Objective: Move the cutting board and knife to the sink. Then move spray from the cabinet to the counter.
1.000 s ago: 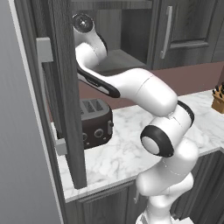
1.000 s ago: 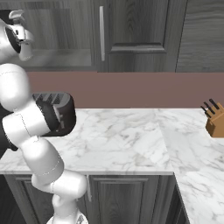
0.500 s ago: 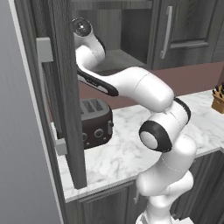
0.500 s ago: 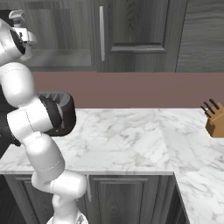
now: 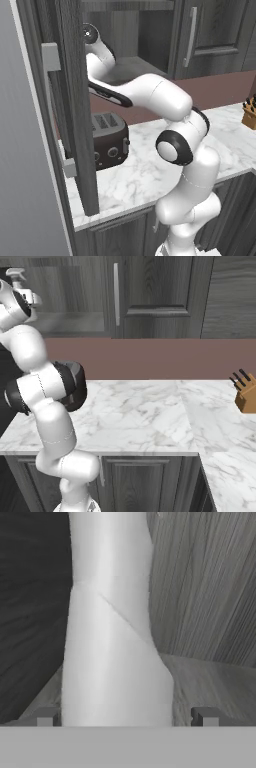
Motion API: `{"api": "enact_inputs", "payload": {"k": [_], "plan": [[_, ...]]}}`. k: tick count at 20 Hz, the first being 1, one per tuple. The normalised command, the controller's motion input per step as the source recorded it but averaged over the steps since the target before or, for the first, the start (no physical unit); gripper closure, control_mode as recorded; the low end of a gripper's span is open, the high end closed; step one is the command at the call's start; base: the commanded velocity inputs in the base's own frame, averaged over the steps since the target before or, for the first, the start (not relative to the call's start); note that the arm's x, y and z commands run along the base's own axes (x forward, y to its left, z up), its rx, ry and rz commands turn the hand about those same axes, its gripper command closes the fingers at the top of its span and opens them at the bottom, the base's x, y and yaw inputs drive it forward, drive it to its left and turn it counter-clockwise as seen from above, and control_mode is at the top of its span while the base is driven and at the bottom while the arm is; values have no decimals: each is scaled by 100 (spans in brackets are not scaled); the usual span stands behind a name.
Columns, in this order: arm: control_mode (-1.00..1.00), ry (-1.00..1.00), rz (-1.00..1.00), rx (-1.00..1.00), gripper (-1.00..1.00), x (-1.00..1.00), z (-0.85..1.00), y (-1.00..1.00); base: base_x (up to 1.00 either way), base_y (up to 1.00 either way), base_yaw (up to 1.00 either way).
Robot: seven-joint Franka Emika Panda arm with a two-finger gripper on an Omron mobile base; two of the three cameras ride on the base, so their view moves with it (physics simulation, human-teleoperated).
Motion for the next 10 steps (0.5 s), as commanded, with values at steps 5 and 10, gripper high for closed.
{"api": "enact_inputs", "payload": {"k": [5,10], "plan": [[-100,0,0,0,100,3,0,1,0,0,0],[-100,0,0,0,100,0,0,0,0,0,0]]}}
